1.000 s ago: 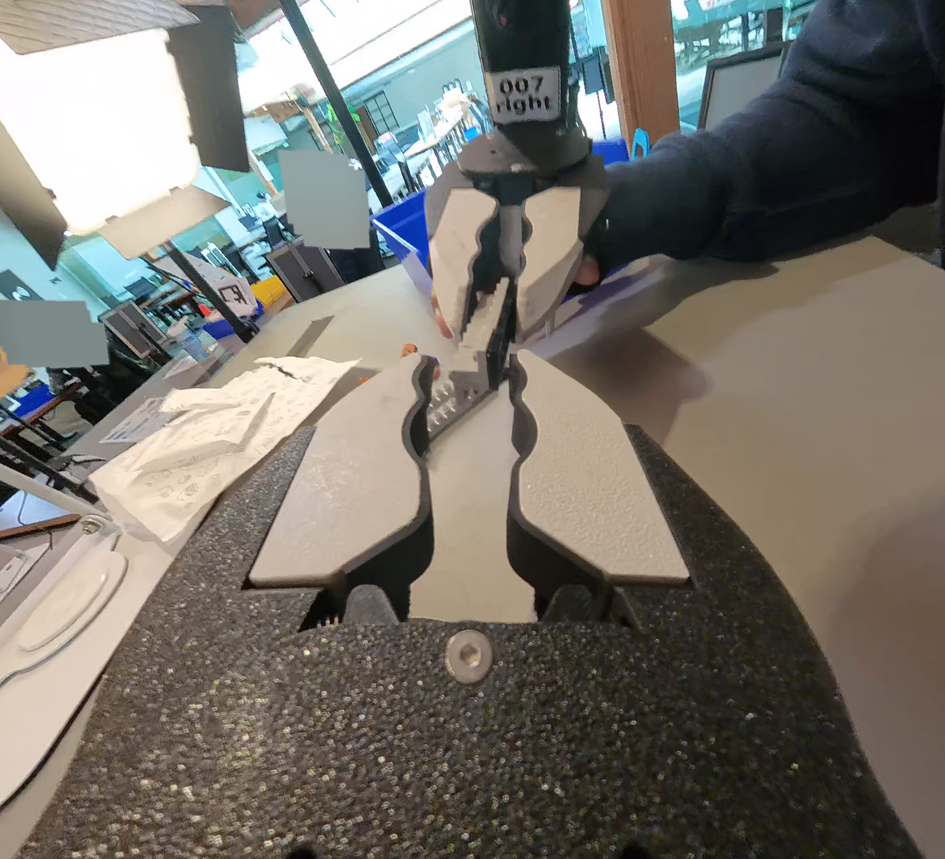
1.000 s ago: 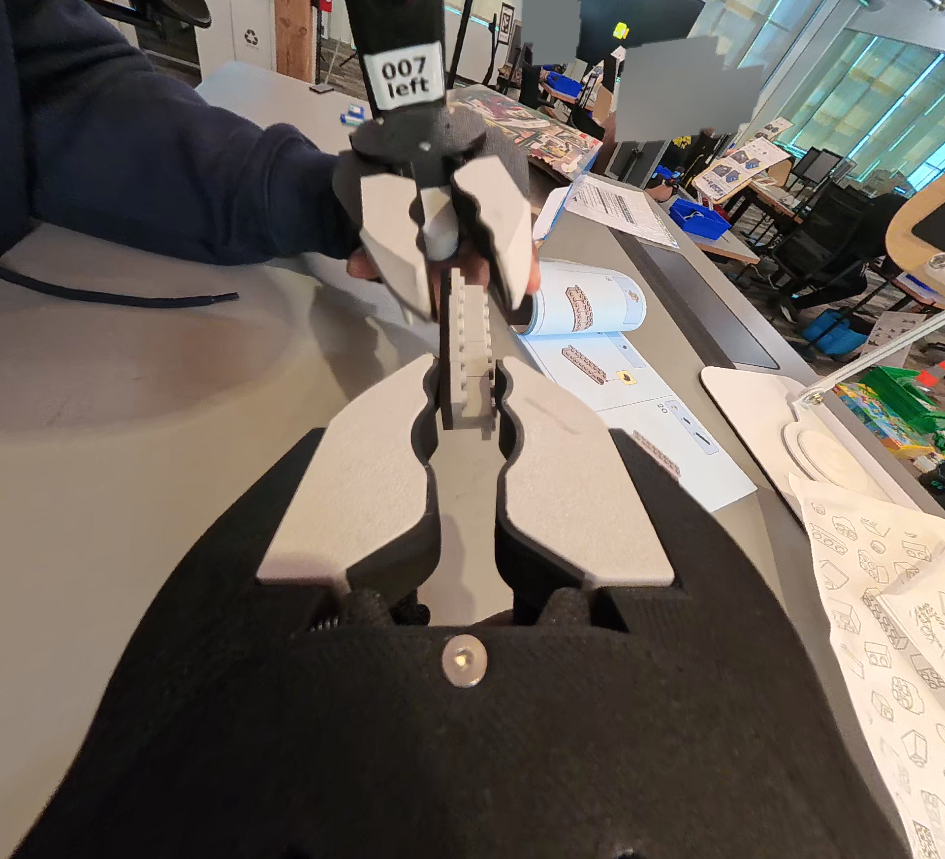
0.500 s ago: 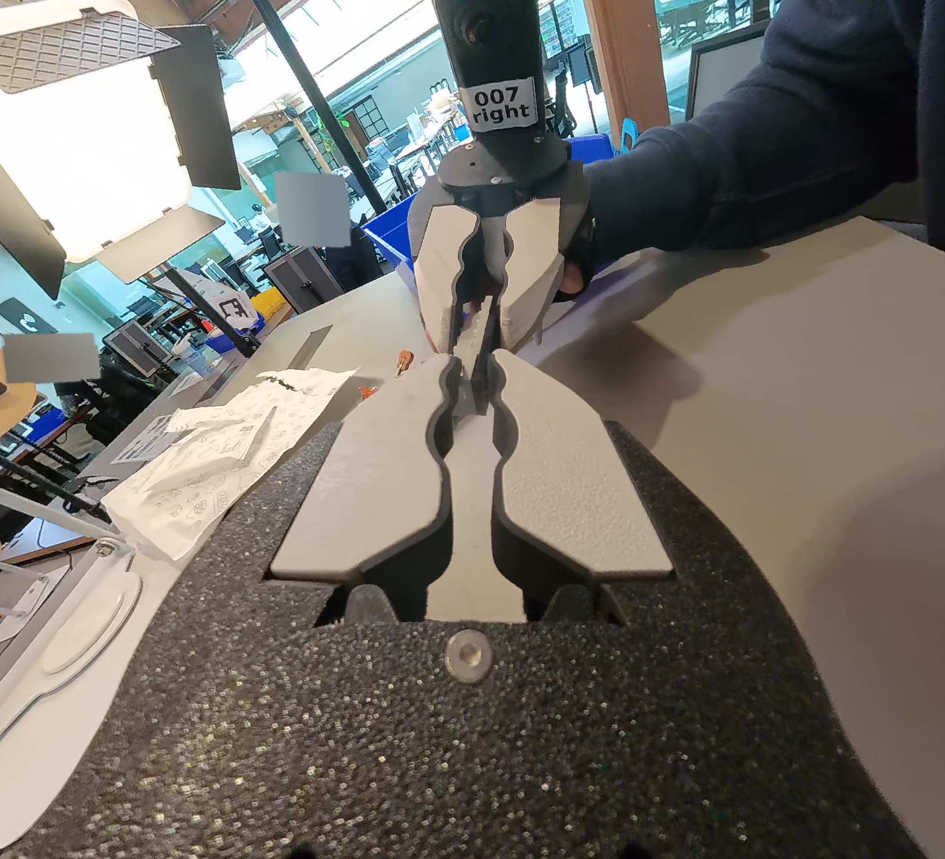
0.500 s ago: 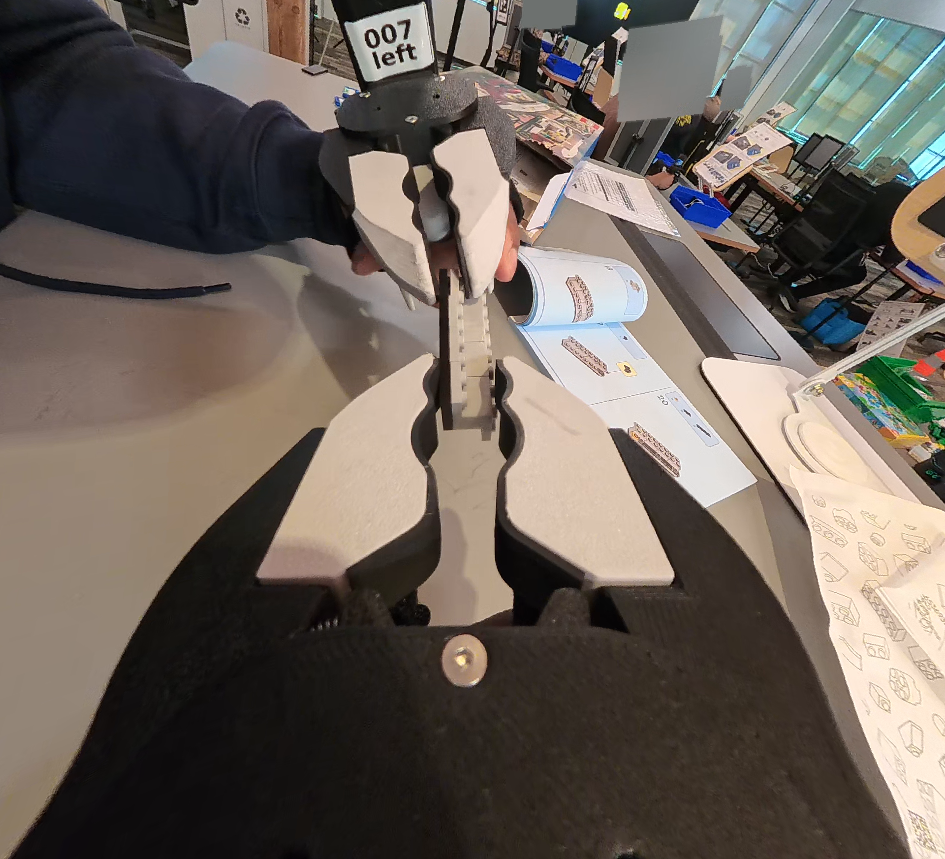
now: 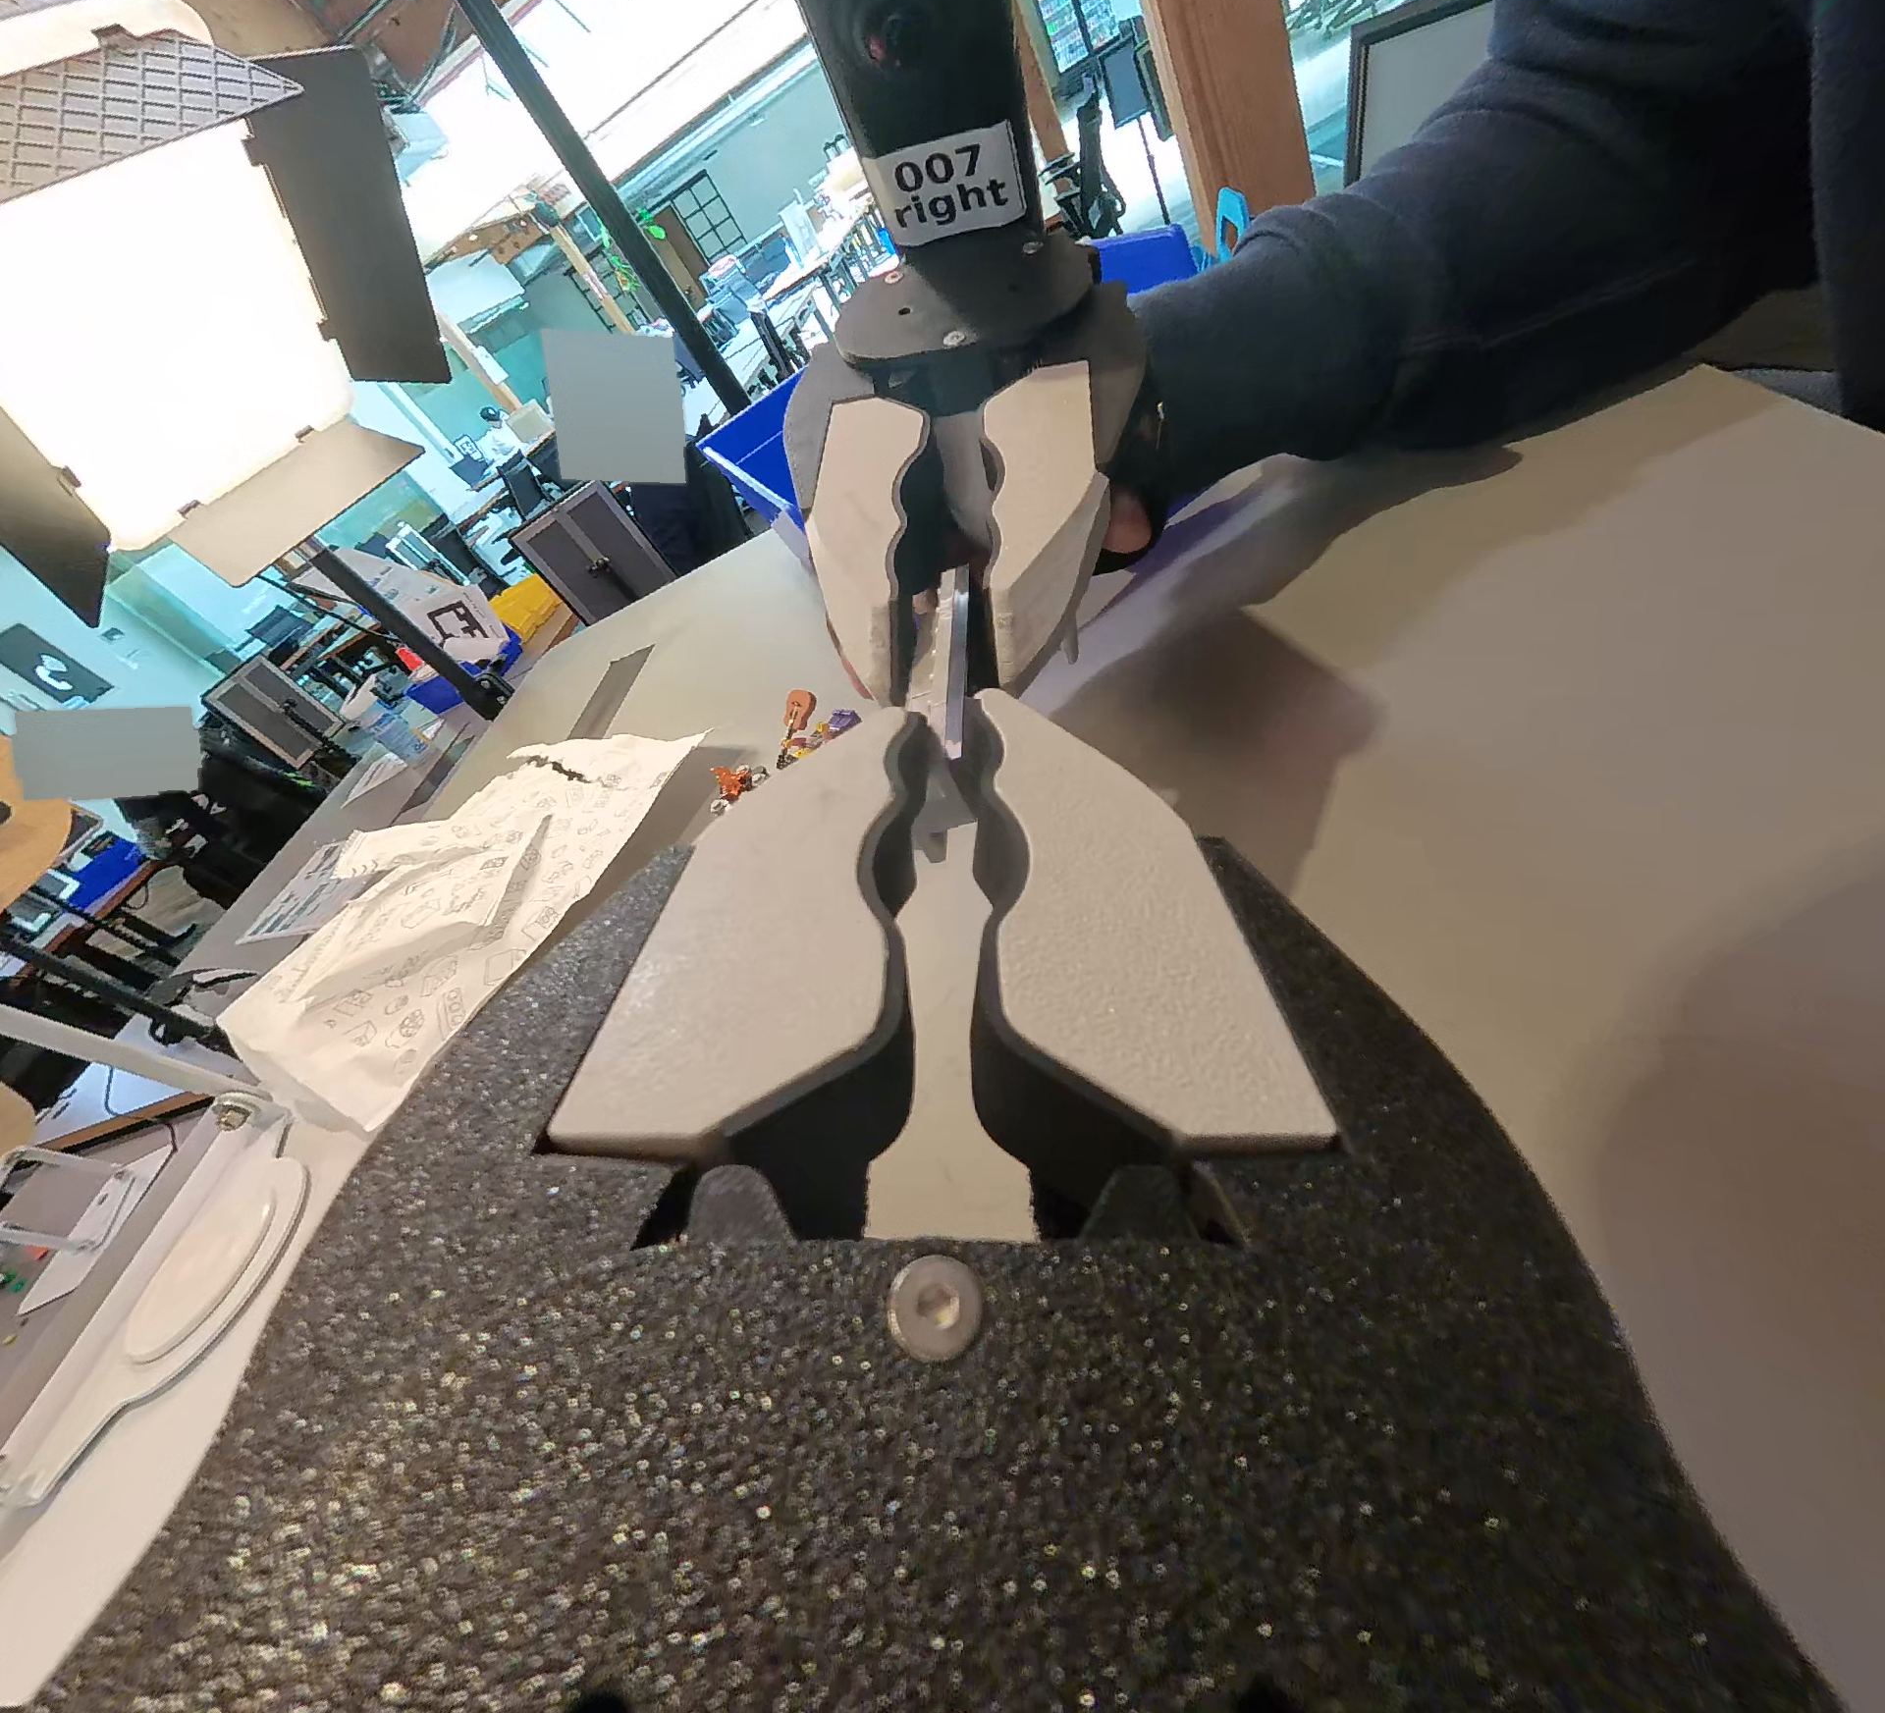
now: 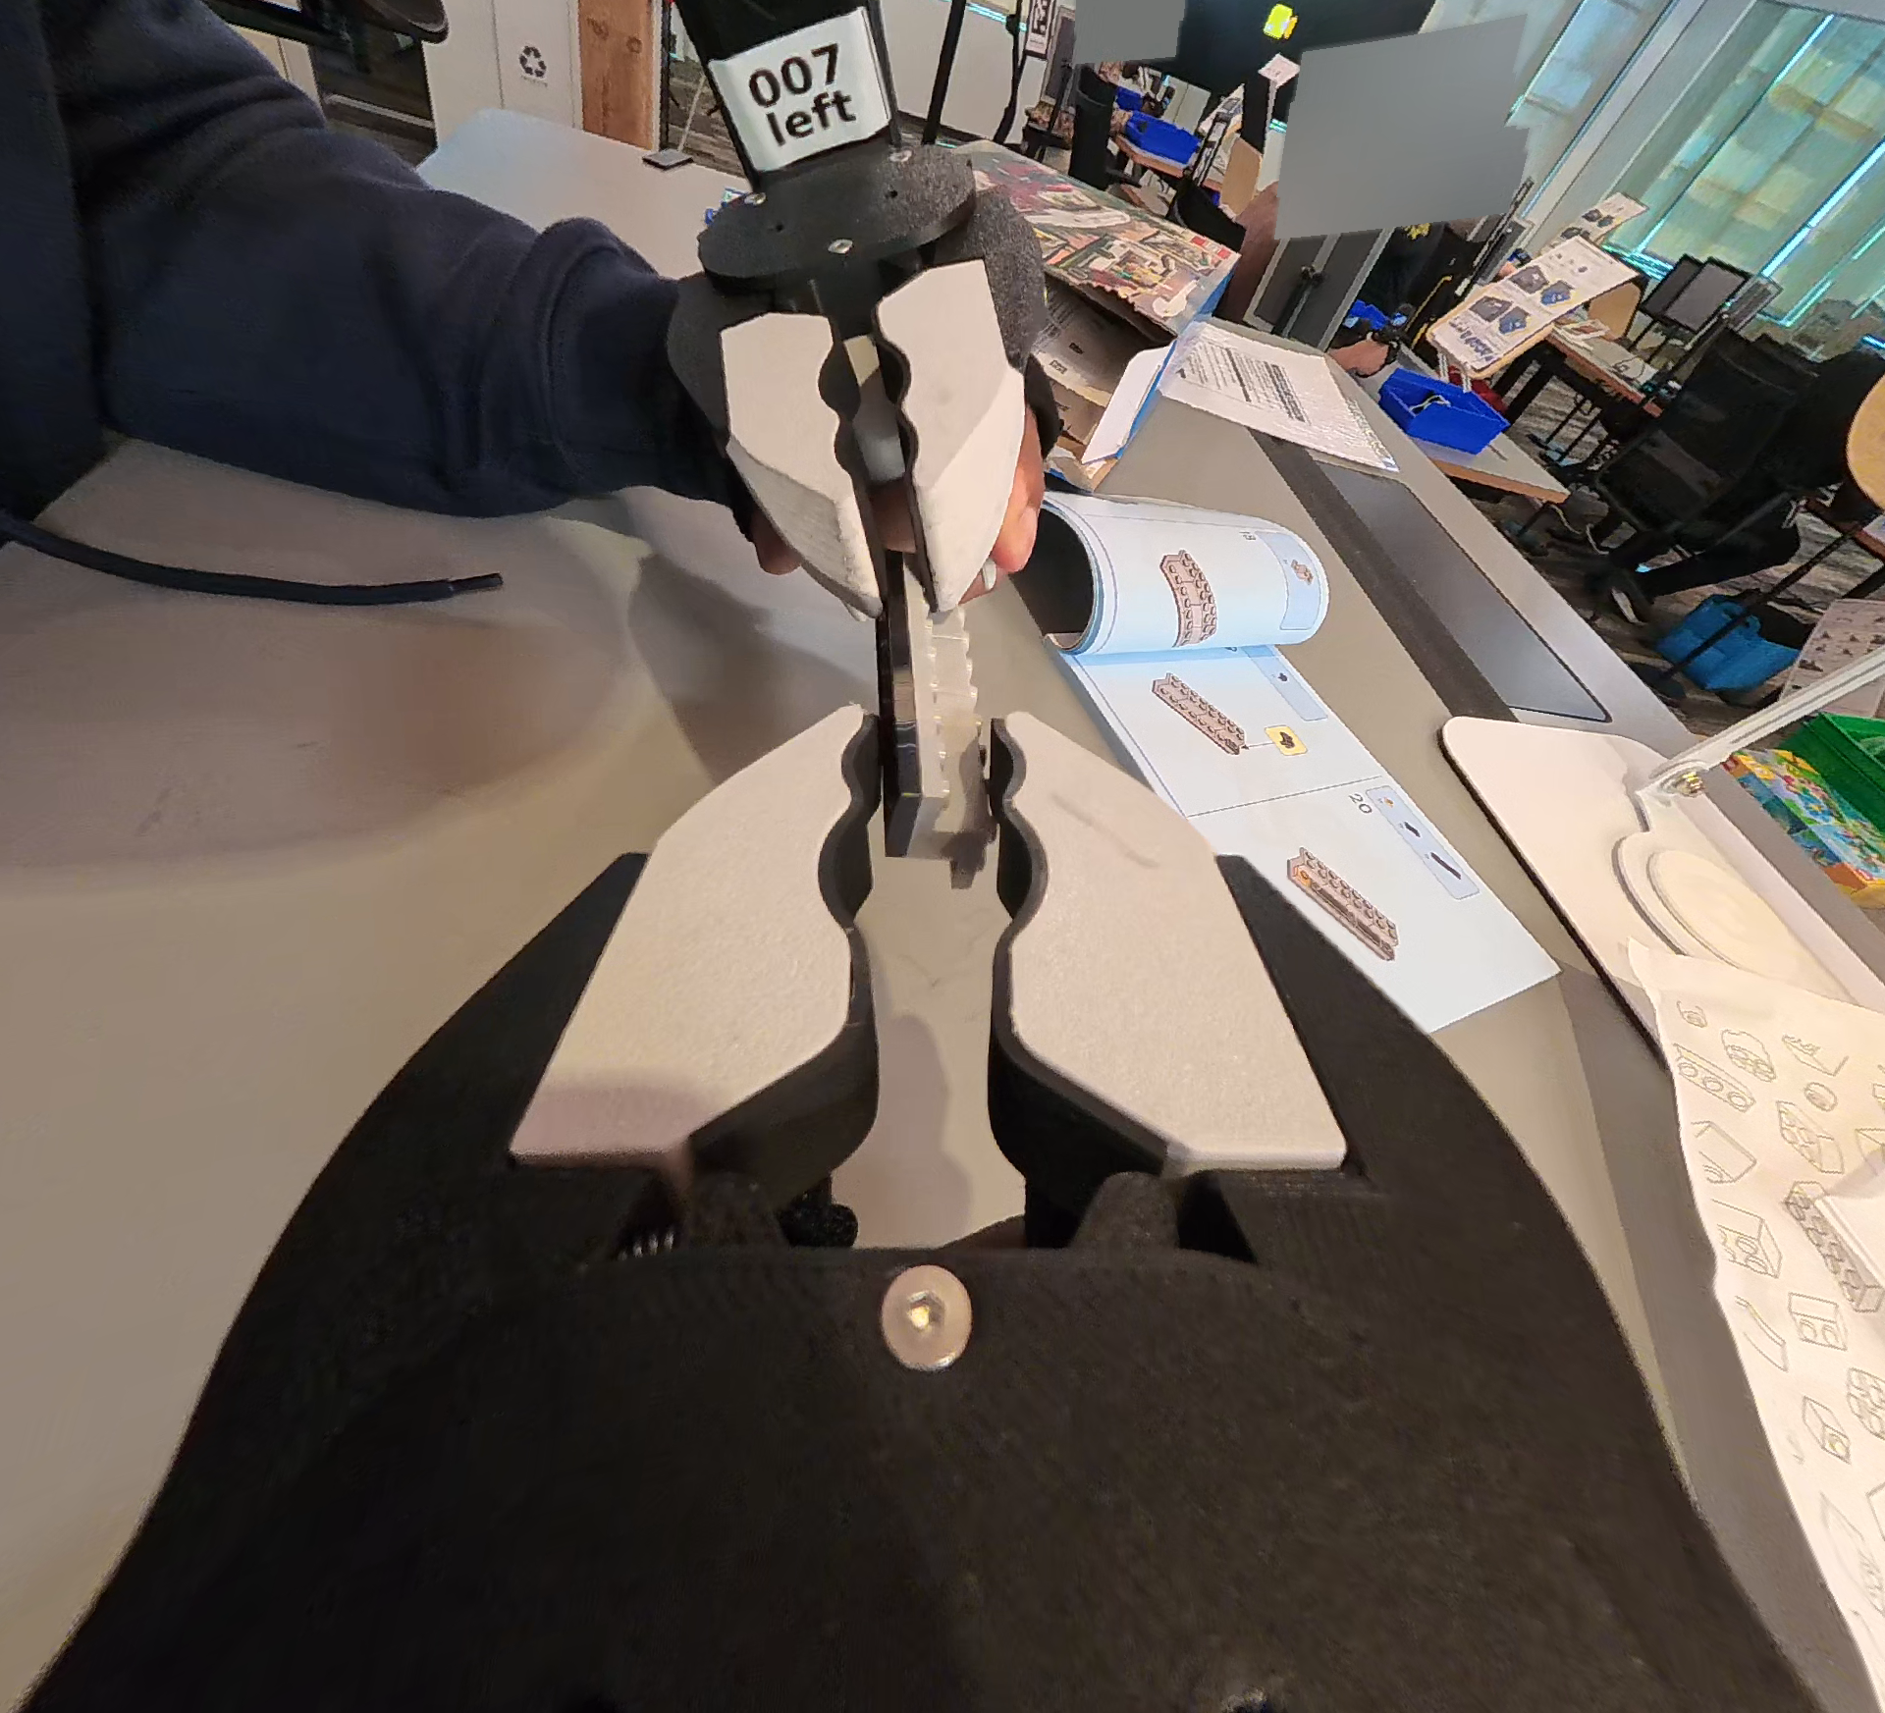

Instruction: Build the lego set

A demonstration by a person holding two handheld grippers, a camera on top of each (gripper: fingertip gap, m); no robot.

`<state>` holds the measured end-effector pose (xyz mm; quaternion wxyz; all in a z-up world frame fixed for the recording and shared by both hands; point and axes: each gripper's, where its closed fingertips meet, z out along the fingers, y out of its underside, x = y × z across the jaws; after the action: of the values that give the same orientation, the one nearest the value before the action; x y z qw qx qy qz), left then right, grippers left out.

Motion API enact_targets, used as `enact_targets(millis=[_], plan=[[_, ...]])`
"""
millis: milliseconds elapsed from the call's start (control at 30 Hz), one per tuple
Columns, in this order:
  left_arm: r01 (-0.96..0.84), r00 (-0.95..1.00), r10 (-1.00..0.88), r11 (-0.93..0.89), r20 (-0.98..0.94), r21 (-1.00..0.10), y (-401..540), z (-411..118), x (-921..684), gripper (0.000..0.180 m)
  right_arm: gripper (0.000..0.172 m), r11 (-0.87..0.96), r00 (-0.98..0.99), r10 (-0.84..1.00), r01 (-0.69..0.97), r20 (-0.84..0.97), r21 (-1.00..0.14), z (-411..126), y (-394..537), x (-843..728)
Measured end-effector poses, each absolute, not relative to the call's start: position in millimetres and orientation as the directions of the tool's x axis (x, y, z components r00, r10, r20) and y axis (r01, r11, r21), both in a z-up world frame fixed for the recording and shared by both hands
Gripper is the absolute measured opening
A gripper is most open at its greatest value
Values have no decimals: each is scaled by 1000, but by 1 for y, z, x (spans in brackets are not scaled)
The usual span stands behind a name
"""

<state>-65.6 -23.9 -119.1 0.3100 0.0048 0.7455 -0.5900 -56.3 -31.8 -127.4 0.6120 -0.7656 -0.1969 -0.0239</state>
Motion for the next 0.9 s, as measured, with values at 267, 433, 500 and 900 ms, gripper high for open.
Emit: enact_targets(millis=[267, 433, 500, 900], plan=[[413, -776, -356, 337, -521, -846, -24, -118, -66, 6, 19, -163, 919, 264, 343, 295, -925, -125, -32, -57], [467, -730, -333, 394, -596, -792, -28, -120, -66, 6, 40, -204, 936, 302, 251, 183, -946, -129, -33, -58], [481, -723, -317, 406, -613, -777, -31, -121, -68, 6, 42, -221, 940, 304, 227, 154, -949, -132, -31, -59], [412, -755, -361, 388, -547, -824, -29, -129, -61, 12, 18, -255, 933, 267, 309, 240, -916, -141, -27, -54]])
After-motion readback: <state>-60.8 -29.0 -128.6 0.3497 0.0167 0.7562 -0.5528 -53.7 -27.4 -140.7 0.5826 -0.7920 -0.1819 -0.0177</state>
